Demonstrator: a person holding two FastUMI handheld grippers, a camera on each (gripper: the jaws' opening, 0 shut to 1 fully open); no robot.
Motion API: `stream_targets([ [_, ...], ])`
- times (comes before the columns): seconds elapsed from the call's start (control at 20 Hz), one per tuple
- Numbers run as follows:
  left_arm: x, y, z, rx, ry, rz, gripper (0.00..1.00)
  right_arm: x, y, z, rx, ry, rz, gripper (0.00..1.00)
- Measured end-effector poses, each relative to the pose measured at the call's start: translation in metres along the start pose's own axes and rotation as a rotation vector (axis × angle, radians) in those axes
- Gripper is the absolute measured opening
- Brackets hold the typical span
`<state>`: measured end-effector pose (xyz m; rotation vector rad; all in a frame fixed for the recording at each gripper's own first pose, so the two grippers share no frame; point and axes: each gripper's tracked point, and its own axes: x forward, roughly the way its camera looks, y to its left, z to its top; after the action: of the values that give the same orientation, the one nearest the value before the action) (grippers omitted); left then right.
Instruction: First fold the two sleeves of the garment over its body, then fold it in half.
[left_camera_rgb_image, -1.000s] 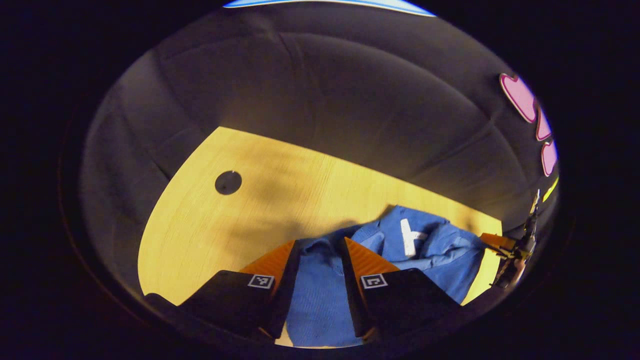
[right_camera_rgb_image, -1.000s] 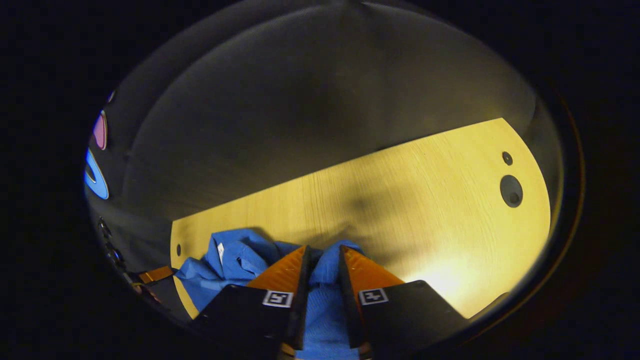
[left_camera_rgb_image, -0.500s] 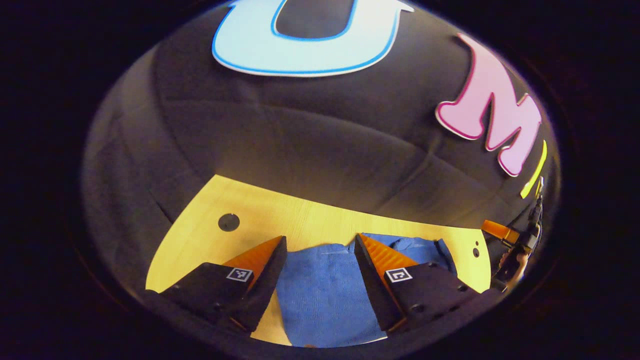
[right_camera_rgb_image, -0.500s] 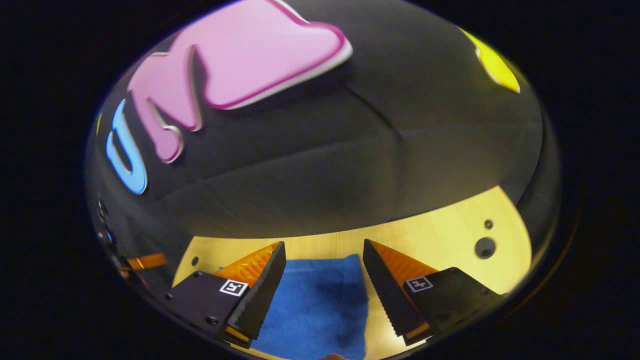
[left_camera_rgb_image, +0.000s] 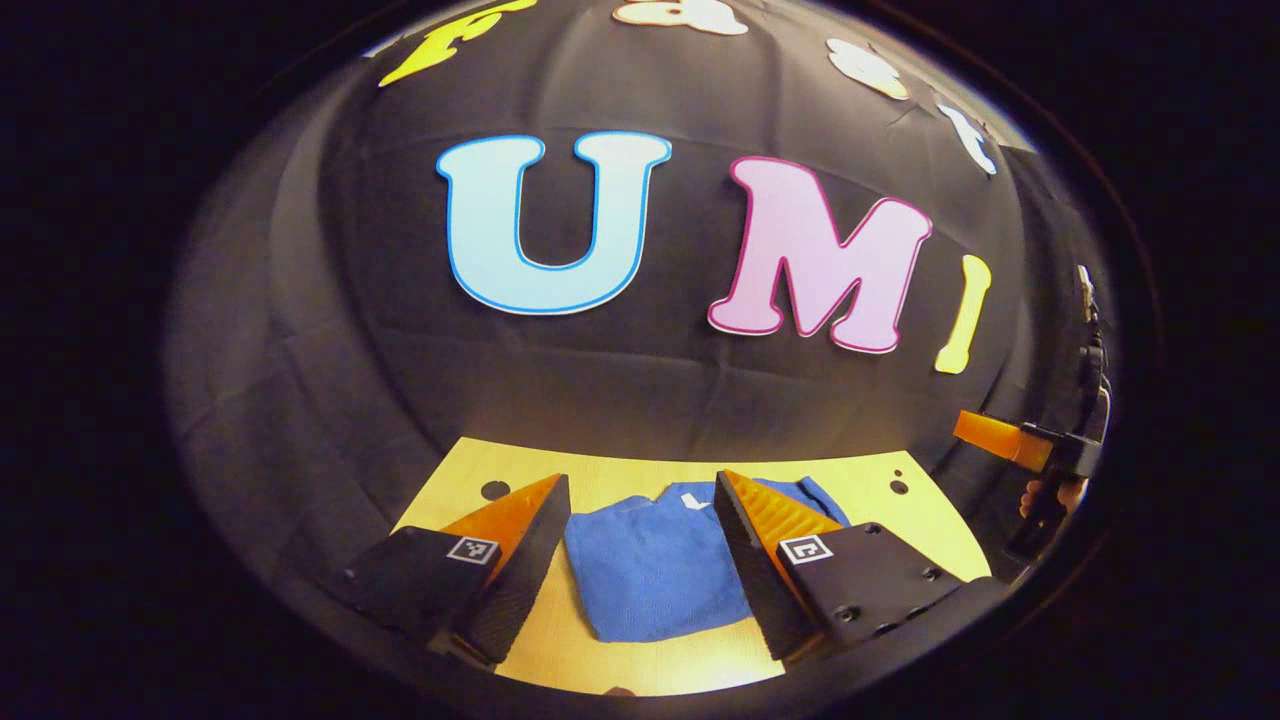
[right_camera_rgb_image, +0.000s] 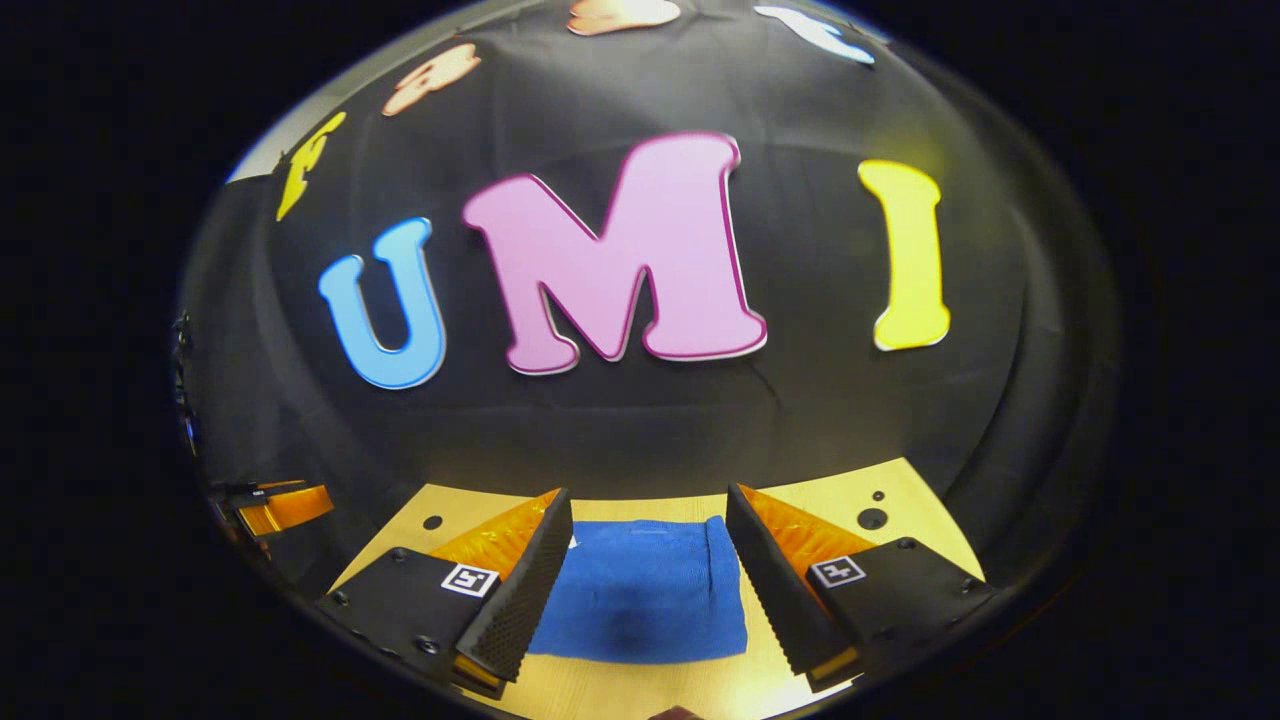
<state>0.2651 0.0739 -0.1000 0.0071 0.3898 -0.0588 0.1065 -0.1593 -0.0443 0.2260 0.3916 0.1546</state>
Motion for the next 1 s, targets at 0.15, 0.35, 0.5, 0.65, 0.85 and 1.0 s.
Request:
stream_targets([
  [0.15,-0.072,-0.008,0.001,0.031,-0.1,-0.028,0.84,-0.078,0.025,0.011,-0.037,-0.087,-0.033,0.97],
  [0.35,-0.14,-0.018,-0.007,0.074,-0.213,-0.051,0.82,-0.166,0.06,0.001,-0.023,-0.148,-0.024,0.96],
  [0.5,-0.175,-0.024,-0.019,0.088,-0.215,-0.066,0.82,-0.212,0.062,-0.01,-0.002,-0.158,-0.066,0.96],
  [0.65,-0.196,-0.031,-0.026,0.096,-0.219,-0.076,0.82,-0.238,0.059,-0.011,-0.029,-0.187,-0.113,0.96],
  [0.85,-0.21,-0.037,-0.031,0.11,-0.219,-0.081,0.82,-0.247,0.061,-0.005,-0.052,-0.19,-0.112,0.96],
  [1.0,-0.209,-0.03,-0.033,0.085,-0.206,-0.074,0.82,-0.254,0.062,0.008,-0.065,-0.222,-0.113,0.96],
])
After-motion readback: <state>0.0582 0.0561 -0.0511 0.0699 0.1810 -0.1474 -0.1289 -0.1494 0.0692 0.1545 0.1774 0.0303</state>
